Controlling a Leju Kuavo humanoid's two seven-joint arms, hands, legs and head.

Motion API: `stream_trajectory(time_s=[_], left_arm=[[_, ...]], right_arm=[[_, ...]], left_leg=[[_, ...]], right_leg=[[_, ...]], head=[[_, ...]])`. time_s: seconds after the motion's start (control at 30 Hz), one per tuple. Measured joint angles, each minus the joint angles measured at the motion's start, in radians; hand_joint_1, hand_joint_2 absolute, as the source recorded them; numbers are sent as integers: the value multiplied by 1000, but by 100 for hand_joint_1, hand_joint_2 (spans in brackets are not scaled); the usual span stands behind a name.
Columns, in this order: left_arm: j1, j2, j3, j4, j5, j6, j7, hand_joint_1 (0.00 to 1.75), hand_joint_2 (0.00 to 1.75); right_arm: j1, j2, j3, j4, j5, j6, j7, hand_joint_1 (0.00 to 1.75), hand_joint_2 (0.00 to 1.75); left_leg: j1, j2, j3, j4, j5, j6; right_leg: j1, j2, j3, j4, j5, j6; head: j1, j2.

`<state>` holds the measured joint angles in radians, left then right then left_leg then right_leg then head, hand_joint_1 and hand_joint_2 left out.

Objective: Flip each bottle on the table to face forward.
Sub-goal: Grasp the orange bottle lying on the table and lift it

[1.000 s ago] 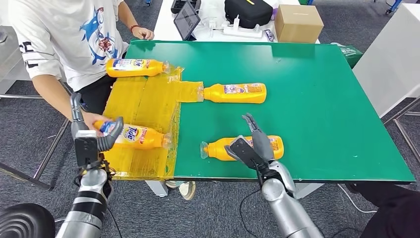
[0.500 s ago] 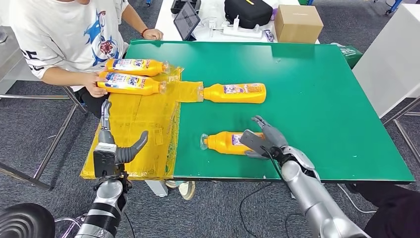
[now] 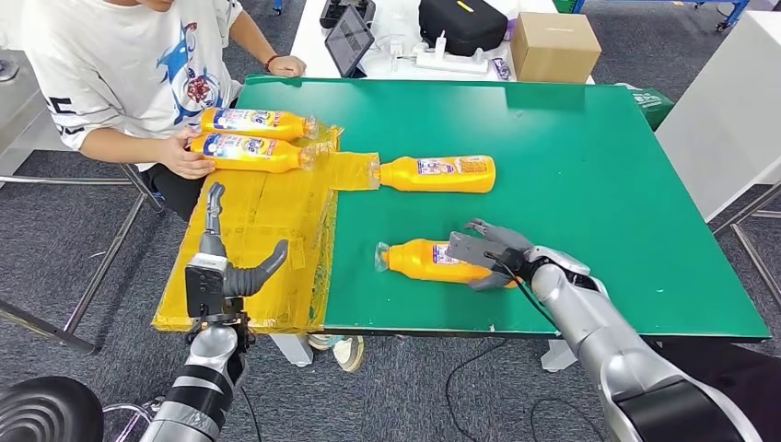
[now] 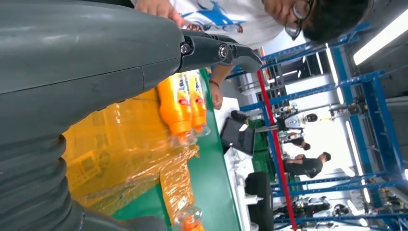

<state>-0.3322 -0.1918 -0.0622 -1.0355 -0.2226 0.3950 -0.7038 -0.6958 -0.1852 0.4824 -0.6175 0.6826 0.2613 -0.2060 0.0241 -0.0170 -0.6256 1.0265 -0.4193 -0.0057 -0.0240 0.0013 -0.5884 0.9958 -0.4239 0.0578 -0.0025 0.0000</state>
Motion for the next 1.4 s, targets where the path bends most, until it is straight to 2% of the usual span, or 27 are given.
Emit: stream_trajectory(time_s=[0.27, 0.47, 0.63, 0.67, 0.7, 0.77, 0.8, 0.83, 0.93, 1.2, 1.4], left_arm=[[-11, -2, -4, 33, 0, -1, 0, 0, 175], [-30, -7, -10, 70, 9, -18, 0, 0, 175], [-41, -12, -13, 99, 26, -22, 0, 0, 175], [-41, -13, -15, 102, 29, -23, 0, 0, 175], [-42, -14, -17, 105, 30, -23, 0, 0, 175], [-42, -15, -21, 110, 32, -24, 0, 0, 175], [-41, -16, -22, 112, 32, -25, 0, 0, 175], [-41, -17, -23, 113, 32, -26, 0, 0, 175], [-40, -18, -25, 118, 32, -33, 0, 0, 175], [-23, -21, -25, 115, 31, -46, 6, 0, 175], [-6, -21, -25, 105, 30, -54, 10, 0, 175]], right_arm=[[-26, -15, 40, 61, 0, 14, 7, 0, 175], [-62, -28, 94, 87, 13, 98, 0, 0, 175], [-75, -43, 154, 91, 10, 113, -5, 2, 175], [-77, -45, 167, 91, 8, 108, -2, 11, 175], [-77, -46, 181, 91, 3, 98, 1, 37, 175], [-75, -44, 207, 91, -11, 60, 11, 116, 175], [-73, -41, 218, 91, -18, 35, 17, 148, 175], [-70, -38, 227, 91, -25, 12, 22, 166, 175], [-60, -27, 240, 91, -40, -48, 33, 175, 175], [-14, -22, 241, 49, -53, -187, 62, 175, 175], [26, -30, 230, -14, -57, -225, 71, 175, 175]], left_leg=[[0, 1, -1, 0, 0, 0], [0, 1, -1, 0, 0, 0], [0, 1, -2, 0, 0, 0], [0, 1, -2, 0, 0, 0], [0, 1, -2, 0, 0, 0], [0, 1, -2, 0, 0, 0], [0, 2, -1, 0, 0, 0], [0, 2, -1, 0, 0, 0], [0, 4, 0, 0, -1, 0], [0, 7, 1, 0, -1, 0], [0, 7, 1, 0, -1, 0]], right_leg=[[0, 0, -1, 0, 0, 0], [0, 1, -2, 0, 0, 0], [0, 1, -2, 0, 0, 0], [0, 1, -2, 0, 0, 0], [0, 1, -2, 0, 0, 0], [0, 1, -2, 0, 0, 0], [0, 1, -2, 0, 0, 0], [0, 1, -2, 0, 0, 0], [0, 4, -2, 0, 0, 0], [0, 5, -2, 0, 2, -2], [0, 5, -2, 0, 2, -2]], head=[[0, 0], [0, 0], [0, 0], [0, 0], [0, 0], [0, 0], [0, 0], [0, 0], [0, 0], [0, 0], [0, 0]])
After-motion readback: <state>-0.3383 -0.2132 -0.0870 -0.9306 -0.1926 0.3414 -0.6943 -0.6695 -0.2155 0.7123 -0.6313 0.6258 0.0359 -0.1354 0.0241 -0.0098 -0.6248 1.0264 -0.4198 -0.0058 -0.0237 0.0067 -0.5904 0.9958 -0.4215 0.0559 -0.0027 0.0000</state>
